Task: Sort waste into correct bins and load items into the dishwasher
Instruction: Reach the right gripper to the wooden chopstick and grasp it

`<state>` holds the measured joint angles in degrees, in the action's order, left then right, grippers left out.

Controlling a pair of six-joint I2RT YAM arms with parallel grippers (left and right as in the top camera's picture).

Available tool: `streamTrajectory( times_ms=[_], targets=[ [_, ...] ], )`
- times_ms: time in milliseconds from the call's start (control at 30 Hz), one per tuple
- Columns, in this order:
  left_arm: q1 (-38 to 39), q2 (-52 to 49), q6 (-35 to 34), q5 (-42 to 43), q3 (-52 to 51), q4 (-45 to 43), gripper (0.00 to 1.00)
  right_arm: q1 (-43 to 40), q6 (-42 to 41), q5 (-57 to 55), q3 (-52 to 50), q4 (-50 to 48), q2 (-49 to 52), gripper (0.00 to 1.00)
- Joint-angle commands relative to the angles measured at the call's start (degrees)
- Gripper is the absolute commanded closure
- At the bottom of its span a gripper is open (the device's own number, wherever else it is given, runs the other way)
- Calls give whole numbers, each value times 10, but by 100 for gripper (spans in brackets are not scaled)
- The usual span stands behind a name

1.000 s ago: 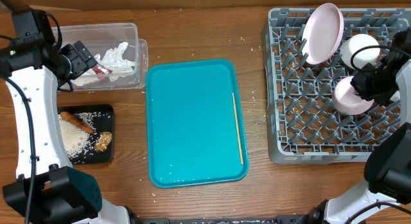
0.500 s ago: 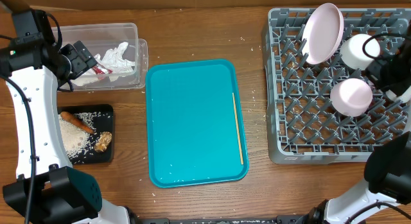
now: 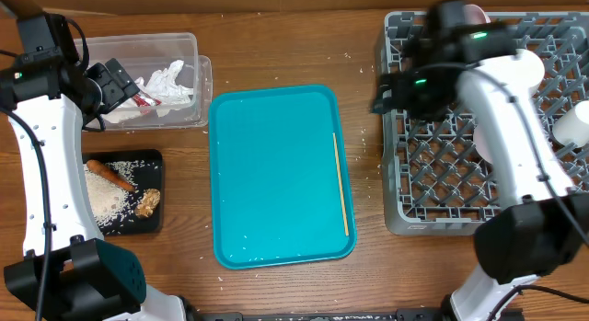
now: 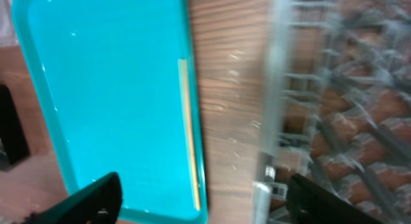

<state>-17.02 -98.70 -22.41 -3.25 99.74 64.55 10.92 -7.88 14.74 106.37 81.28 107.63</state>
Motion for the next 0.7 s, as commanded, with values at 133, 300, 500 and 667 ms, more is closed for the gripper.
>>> streamTrajectory(
  times_ms=[133, 300, 500, 667],
  targets=[
    [-2, -3, -9, 1, -2, -1, 0, 129, -45, -45, -107, -98, -2, 13],
    [-2, -3, -9, 1, -2, -1, 0, 191, -98, -96, -177, -157, -1, 13],
    [-2, -3, -9, 1, -2, -1, 0, 234, -113, -100, -287, -264, -1, 17],
    [-2, -3, -9, 1, -2, -1, 0, 237, -136, -117, -348, -301, -1, 20]
  ],
)
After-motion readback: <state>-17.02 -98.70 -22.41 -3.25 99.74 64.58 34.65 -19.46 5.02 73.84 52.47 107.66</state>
